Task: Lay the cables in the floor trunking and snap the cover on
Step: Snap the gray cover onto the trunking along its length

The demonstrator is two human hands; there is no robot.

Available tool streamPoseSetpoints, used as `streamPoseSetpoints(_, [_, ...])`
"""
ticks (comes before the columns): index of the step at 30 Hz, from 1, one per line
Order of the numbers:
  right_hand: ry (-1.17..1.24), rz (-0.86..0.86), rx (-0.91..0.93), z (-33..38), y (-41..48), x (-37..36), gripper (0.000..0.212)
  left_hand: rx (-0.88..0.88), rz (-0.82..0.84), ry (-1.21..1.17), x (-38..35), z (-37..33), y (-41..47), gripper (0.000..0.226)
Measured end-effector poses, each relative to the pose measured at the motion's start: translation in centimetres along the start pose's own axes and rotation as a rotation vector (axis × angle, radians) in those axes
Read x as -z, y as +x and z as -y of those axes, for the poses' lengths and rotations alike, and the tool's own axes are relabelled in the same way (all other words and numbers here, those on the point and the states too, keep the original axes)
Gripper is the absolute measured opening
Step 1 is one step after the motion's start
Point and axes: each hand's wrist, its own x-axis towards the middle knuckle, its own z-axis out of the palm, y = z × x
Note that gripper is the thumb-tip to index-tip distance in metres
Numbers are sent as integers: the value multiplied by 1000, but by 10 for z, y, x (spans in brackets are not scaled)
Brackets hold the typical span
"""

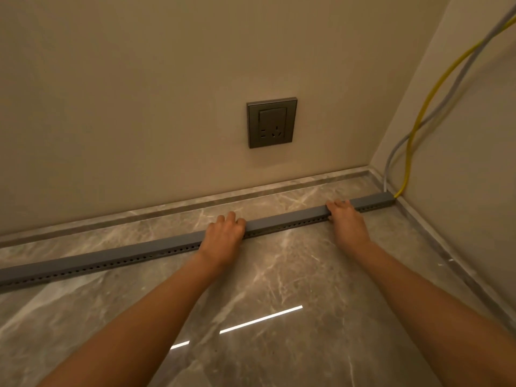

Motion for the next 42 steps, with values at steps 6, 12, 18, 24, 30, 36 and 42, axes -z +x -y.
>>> streamPoseSetpoints(6, [-11, 22, 80, -5, 25, 8, 44, 34, -15, -10, -1, 4, 21, 34])
streamPoseSetpoints(12, [-44, 63, 163, -18, 50, 16, 53, 70, -148, -83, -4, 6, 37, 25])
streamPoseSetpoints(18, [-207, 75, 279, -23, 64, 18, 60, 215, -163, -83, -6, -4, 45, 29])
streamPoseSetpoints(24, [-303, 75, 319, -26, 69, 16, 59, 266, -160, -83, -6, -16, 44, 36])
streamPoseSetpoints(30, [-304, 102, 297, -19, 73, 19, 53, 234, -143, -27, -1, -10, 53, 35])
streamPoseSetpoints(36, [-301, 108, 257, -16, 75, 17, 51, 136, -174, 14, -5, -1, 62, 46])
streamPoseSetpoints(42, [-293, 127, 257, -13, 76, 23, 48, 64, -232, 52, -5, 3, 64, 49])
